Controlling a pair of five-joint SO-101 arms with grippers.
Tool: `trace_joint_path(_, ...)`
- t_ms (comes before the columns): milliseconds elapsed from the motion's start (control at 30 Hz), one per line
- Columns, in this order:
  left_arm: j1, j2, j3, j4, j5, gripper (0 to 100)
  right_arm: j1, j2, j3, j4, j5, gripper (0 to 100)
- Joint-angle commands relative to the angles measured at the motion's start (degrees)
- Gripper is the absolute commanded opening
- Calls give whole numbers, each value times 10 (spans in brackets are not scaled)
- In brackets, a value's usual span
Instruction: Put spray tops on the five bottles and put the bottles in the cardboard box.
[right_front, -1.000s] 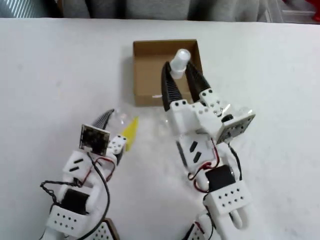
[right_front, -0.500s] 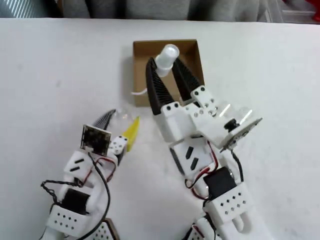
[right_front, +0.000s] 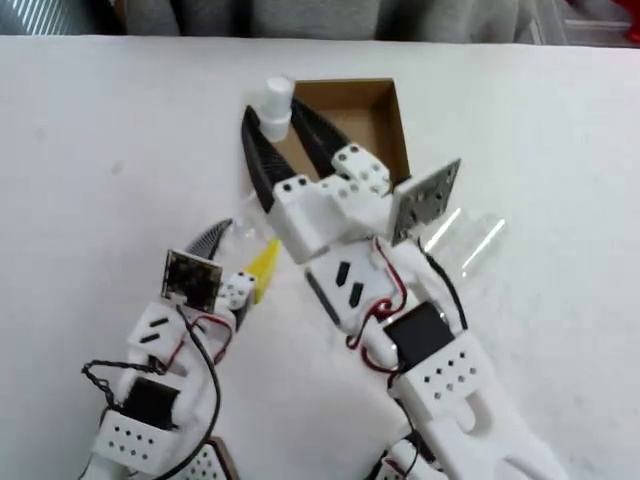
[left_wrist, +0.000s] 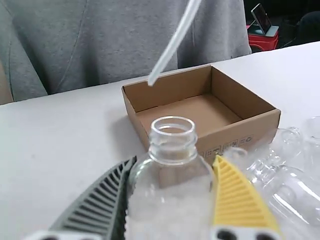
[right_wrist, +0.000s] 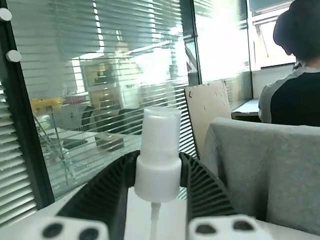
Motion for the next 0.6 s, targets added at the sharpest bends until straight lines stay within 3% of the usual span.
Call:
trace_joint_path(0, 6, -7, -3, 4, -6, 98, -2, 9, -39, 7, 0, 16)
trace_joint_path(567, 6, -7, -3, 1, -6, 98, -1, 15, -29, 58, 0, 16)
